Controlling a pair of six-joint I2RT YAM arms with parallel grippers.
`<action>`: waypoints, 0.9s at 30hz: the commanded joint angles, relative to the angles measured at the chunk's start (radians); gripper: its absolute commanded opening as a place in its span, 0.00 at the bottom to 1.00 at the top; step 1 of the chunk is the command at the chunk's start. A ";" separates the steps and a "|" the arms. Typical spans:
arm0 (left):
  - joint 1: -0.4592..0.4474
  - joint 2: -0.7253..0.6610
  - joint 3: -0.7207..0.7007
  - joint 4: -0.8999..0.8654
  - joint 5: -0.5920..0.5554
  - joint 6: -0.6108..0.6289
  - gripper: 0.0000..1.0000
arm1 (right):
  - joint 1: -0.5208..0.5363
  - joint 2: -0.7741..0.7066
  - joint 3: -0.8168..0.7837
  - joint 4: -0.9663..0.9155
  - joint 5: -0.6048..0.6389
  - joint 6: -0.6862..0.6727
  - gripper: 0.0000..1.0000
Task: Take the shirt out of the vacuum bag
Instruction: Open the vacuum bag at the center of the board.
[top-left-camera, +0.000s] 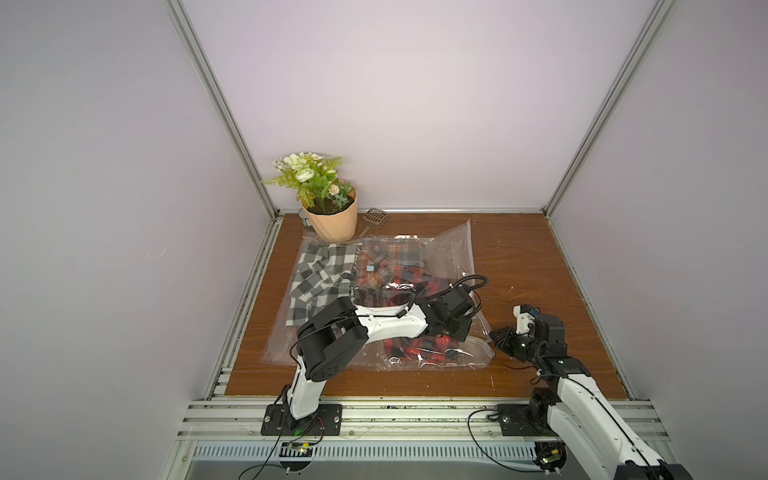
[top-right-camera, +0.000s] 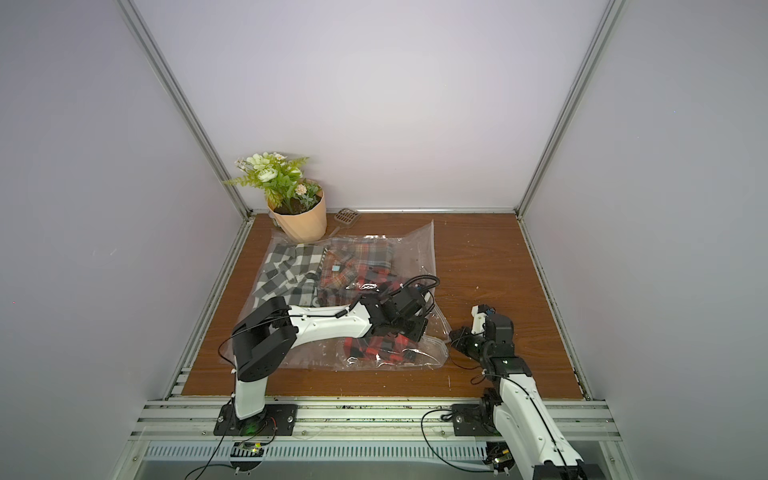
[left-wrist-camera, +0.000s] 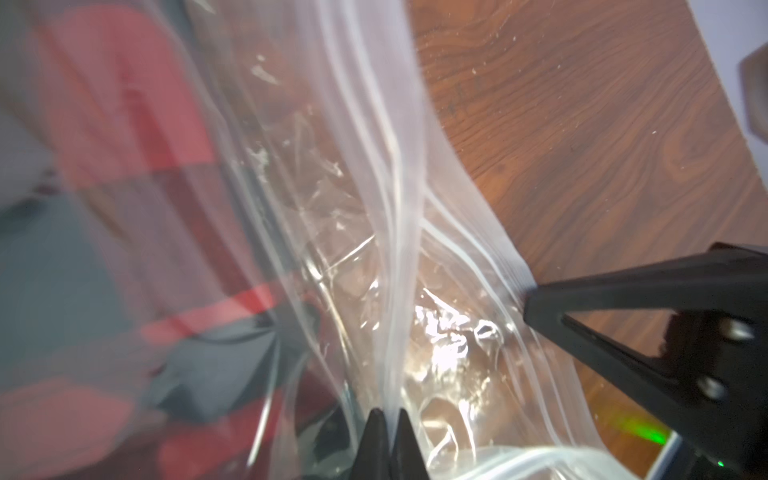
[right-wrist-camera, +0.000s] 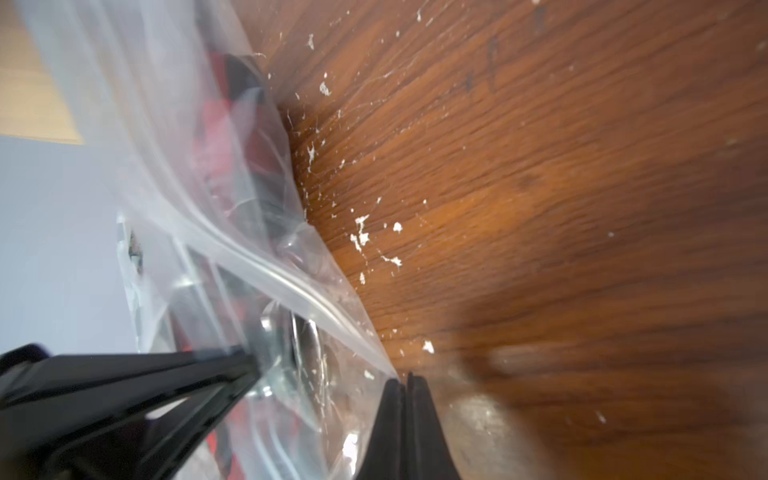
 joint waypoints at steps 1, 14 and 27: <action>0.026 -0.055 0.001 -0.022 -0.055 0.019 0.00 | -0.014 0.015 0.030 0.000 0.079 0.009 0.00; 0.041 -0.169 -0.040 -0.066 -0.140 0.041 0.00 | -0.033 0.046 0.042 0.017 0.103 0.022 0.00; 0.045 -0.289 -0.042 -0.120 -0.255 0.043 0.00 | -0.057 0.058 0.021 0.038 0.100 0.031 0.00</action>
